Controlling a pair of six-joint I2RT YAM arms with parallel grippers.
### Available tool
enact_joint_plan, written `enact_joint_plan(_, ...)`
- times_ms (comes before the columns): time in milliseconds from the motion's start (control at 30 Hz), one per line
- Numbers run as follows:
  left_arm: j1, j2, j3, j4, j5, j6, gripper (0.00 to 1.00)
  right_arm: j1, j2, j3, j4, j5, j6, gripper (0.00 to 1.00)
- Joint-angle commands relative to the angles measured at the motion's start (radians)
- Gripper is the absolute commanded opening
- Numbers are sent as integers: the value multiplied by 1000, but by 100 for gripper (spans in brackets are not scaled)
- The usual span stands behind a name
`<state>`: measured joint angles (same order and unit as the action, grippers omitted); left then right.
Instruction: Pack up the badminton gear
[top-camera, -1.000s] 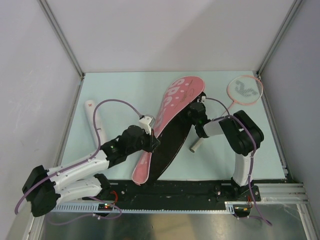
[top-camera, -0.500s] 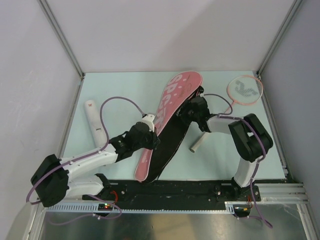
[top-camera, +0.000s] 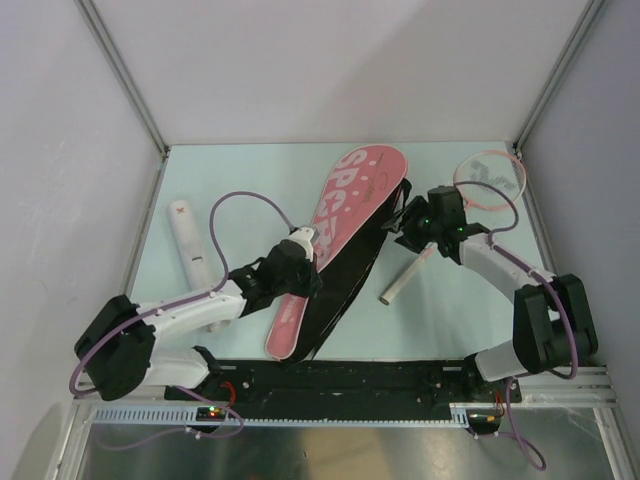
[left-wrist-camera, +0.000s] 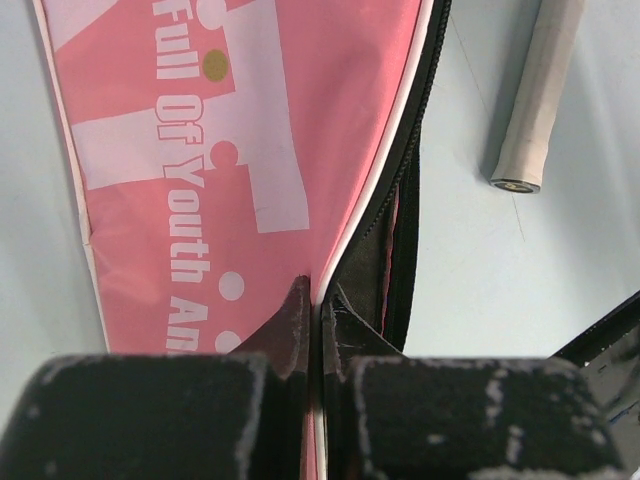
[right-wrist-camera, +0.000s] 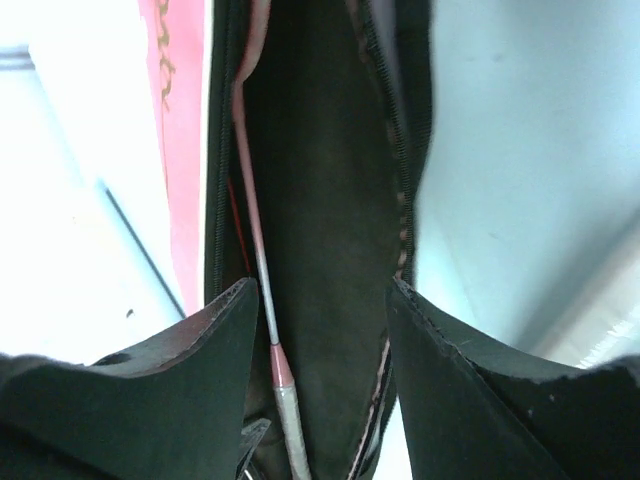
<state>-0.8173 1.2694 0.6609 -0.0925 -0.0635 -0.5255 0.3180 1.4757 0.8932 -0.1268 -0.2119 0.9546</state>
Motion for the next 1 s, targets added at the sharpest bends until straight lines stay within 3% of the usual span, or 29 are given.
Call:
enact_joint_plan(0, 13, 13, 48, 27, 14, -15, 0, -65, -83, -4, -188, 140, 0, 58)
enact_joint_plan(300, 37, 56, 33, 71, 50, -30, 0, -114, -52, -4, -346, 333, 24, 58)
enact_joint_plan(467, 51, 85, 13, 111, 96, -63, 0, -135, 13, -4, -275, 342, 11, 57)
enact_joint_plan(833, 115, 33, -46, 160, 90, -100, 0, -136, 159, 25, -295, 341, -22, 56)
enact_joint_plan(967, 127, 22, -53, 164, 77, -132, 0, -104, 166, 31, -318, 289, -76, 47)
